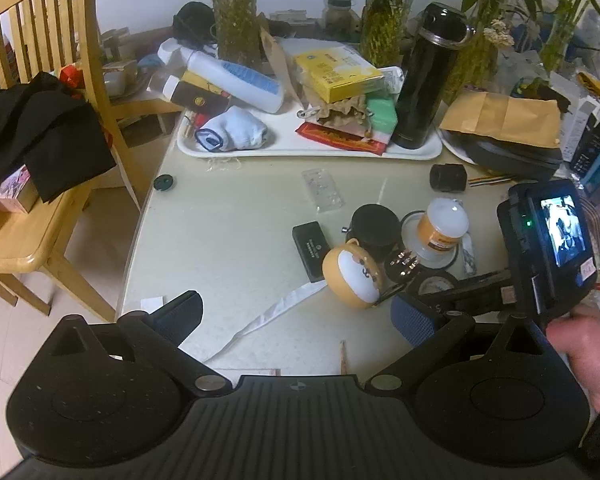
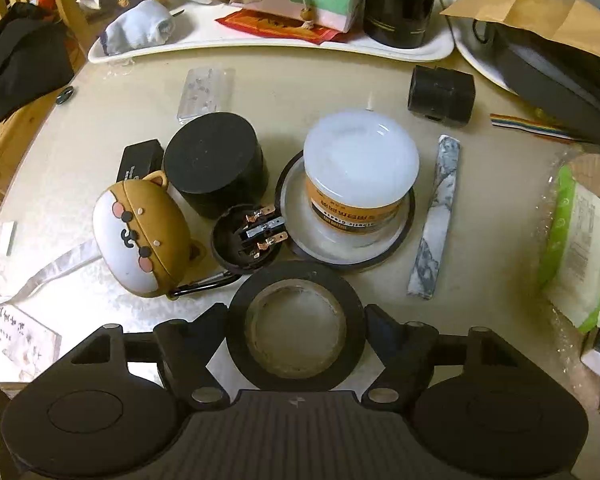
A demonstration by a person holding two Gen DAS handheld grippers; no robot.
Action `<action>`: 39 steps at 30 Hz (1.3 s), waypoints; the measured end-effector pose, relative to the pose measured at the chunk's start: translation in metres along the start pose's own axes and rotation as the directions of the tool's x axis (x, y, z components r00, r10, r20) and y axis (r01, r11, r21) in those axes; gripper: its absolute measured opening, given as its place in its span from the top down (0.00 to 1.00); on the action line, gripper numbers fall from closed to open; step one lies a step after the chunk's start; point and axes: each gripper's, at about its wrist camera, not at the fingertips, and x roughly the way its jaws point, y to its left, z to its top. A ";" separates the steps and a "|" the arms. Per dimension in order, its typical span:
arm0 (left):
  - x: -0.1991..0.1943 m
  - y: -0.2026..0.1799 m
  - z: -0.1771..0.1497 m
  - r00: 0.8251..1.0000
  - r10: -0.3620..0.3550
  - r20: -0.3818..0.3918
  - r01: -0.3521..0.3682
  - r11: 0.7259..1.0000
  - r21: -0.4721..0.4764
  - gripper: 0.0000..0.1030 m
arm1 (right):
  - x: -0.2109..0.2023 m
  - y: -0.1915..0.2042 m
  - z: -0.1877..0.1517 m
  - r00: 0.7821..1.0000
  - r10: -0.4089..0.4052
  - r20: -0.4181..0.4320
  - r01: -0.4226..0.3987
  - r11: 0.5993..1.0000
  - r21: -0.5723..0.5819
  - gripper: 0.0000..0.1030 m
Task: Organize rigid objects
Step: 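Reach the right gripper to the black tape roll and close on it, then grasp the orange dog-face ball with the left gripper while the right holds the tape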
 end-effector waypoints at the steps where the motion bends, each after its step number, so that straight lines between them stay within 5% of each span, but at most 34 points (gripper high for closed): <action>1: 0.001 -0.001 0.000 1.000 0.001 0.001 -0.001 1.000 0.004 0.01 | -0.001 0.002 -0.001 1.000 -0.013 -0.001 0.013 1.000 -0.002 0.27; 7: 0.005 0.002 0.000 1.000 -0.006 0.000 0.006 1.000 0.007 0.01 | -0.042 0.000 0.000 0.994 -0.091 0.058 0.092 0.996 -0.018 0.27; 18: 0.026 0.004 0.002 0.998 -0.068 0.006 0.068 0.997 -0.030 0.01 | -0.126 -0.032 -0.022 0.990 -0.015 0.139 0.013 1.000 0.016 0.27; 28: 0.058 -0.010 0.009 0.996 -0.081 -0.023 0.081 0.997 -0.001 0.01 | -0.139 -0.026 -0.031 0.985 0.044 0.166 -0.039 0.999 -0.034 0.27; 39: 0.107 -0.015 0.021 0.990 -0.101 -0.099 0.090 0.990 -0.109 0.07 | -0.143 -0.036 -0.030 0.980 0.035 0.195 -0.026 0.998 -0.052 0.27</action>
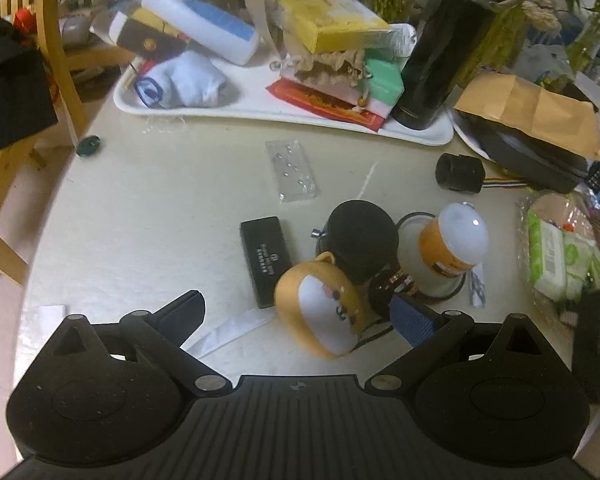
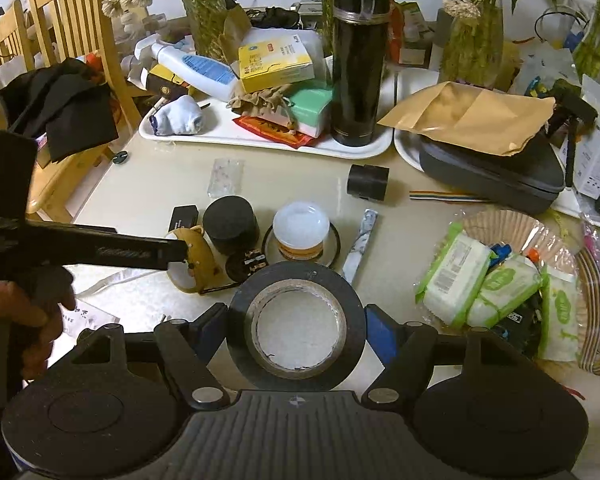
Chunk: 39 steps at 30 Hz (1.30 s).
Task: Organize rigid objects
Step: 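Grasp the orange dog-face ball with the left gripper while the right holds the tape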
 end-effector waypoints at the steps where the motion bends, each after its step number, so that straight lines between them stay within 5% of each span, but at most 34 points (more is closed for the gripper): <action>1: 0.005 -0.001 0.001 1.000 -0.008 -0.014 0.008 1.000 -0.009 0.15 | -0.001 -0.002 0.000 1.000 -0.001 0.002 0.001 1.000 0.004 0.27; 4: 0.020 -0.002 0.002 0.998 -0.010 -0.058 0.008 0.999 -0.038 0.16 | -0.003 -0.008 0.001 1.000 -0.005 0.012 0.005 1.000 0.015 0.27; 13: 0.048 0.002 0.001 0.994 -0.048 -0.099 0.036 0.992 -0.124 0.44 | -0.007 -0.016 0.001 1.000 0.000 0.028 -0.001 0.999 0.038 0.27; 24: 0.040 0.009 -0.001 0.997 -0.034 -0.066 0.023 0.986 -0.163 0.46 | 0.000 -0.022 -0.002 1.000 -0.007 0.005 0.007 0.999 0.054 0.27; 39: -0.035 -0.007 -0.003 0.998 -0.060 0.031 0.060 0.998 -0.004 0.46 | 0.000 -0.013 0.000 1.000 -0.020 -0.001 0.020 0.998 0.052 0.27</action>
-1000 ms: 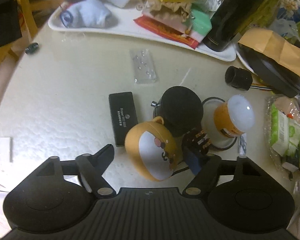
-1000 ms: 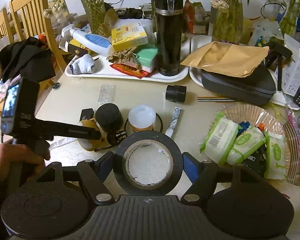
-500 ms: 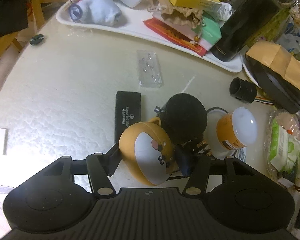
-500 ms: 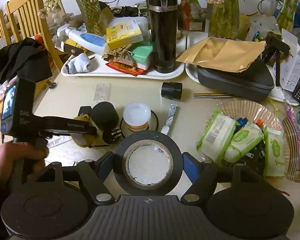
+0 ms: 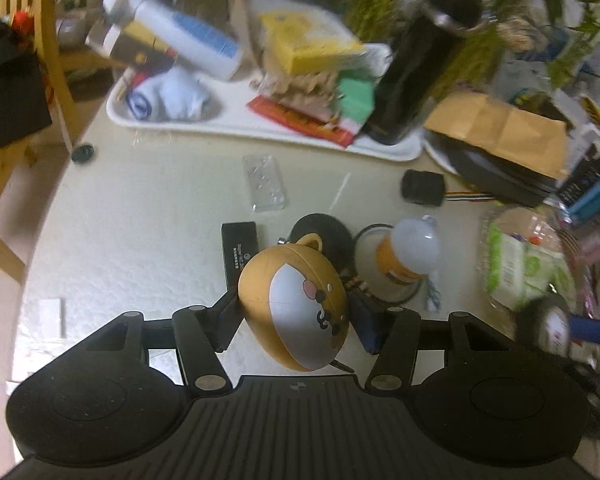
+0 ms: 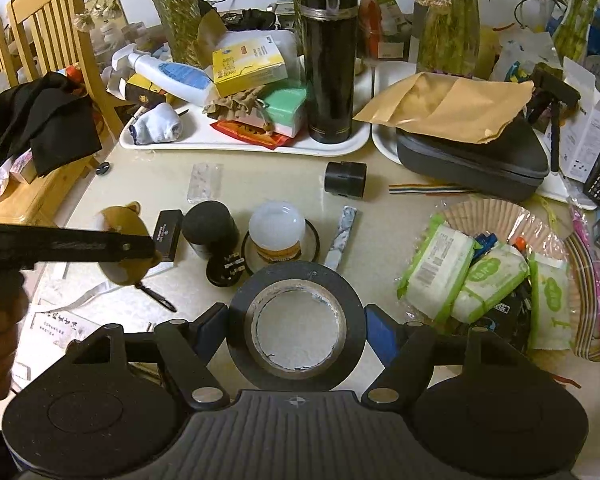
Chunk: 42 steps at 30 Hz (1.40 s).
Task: Organize rigid objects
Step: 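Grasp the orange dog-face ball with the left gripper while the right holds the tape, then carry both items over the cardboard box and open both grippers to drop them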
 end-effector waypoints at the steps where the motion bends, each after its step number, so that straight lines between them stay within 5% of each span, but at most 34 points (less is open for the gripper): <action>1: -0.007 -0.001 -0.002 1.000 -0.008 0.007 0.008 1.000 0.017 0.46 | -0.001 0.002 0.000 1.000 0.003 0.002 -0.003 1.000 -0.002 0.27; 13: -0.062 -0.001 -0.047 0.996 -0.080 -0.039 0.085 0.985 0.149 0.46 | -0.012 0.027 -0.017 0.999 0.034 -0.031 -0.035 0.998 -0.043 0.27; 21: -0.064 -0.006 -0.066 0.985 -0.142 -0.102 0.160 0.966 0.204 0.46 | -0.022 0.035 -0.035 0.997 0.052 -0.053 -0.054 0.998 -0.037 0.27; 42: -0.034 -0.008 -0.082 0.969 -0.062 -0.240 0.124 0.960 0.252 0.46 | -0.001 0.043 -0.060 0.980 0.079 -0.183 -0.086 0.996 -0.028 0.27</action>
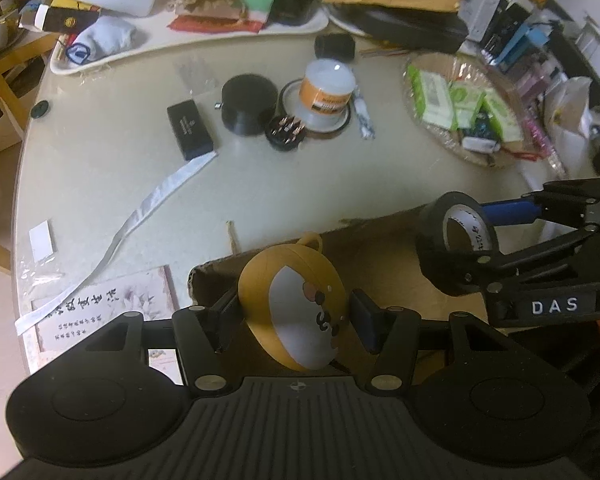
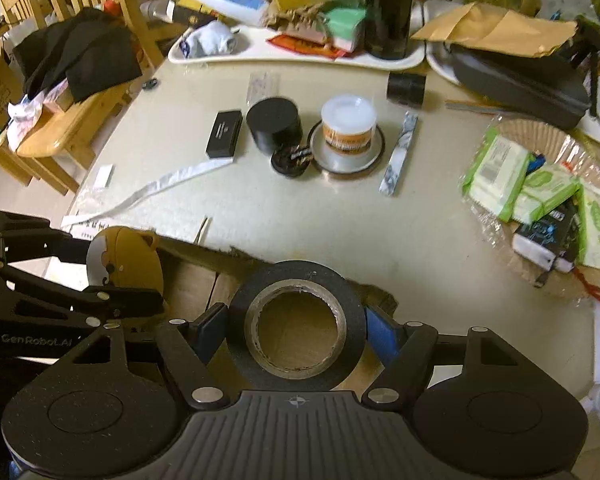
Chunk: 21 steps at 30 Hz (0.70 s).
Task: Organize rigid objects
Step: 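Carry both items over the cardboard box and open both grippers to drop them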
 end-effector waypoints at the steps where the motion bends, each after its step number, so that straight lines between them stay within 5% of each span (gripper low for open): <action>1: 0.002 0.000 0.000 1.000 0.009 -0.011 -0.009 1.000 0.002 0.46 | 0.003 0.000 0.000 1.000 0.004 -0.011 -0.004 1.000 0.001 0.27; 11: 0.005 -0.004 0.004 0.999 0.030 -0.016 -0.030 1.000 -0.004 0.51 | 0.023 0.002 0.000 0.997 -0.011 -0.077 0.009 1.000 -0.028 0.25; 15: 0.004 -0.003 0.006 0.996 0.083 -0.008 -0.083 0.996 -0.011 0.51 | 0.015 0.002 0.002 0.999 -0.014 -0.046 0.012 0.999 -0.036 0.00; 21: -0.002 0.002 0.010 0.996 0.087 0.033 -0.086 0.995 -0.050 0.51 | 0.006 0.002 0.007 0.999 -0.049 -0.007 0.049 0.998 -0.043 0.00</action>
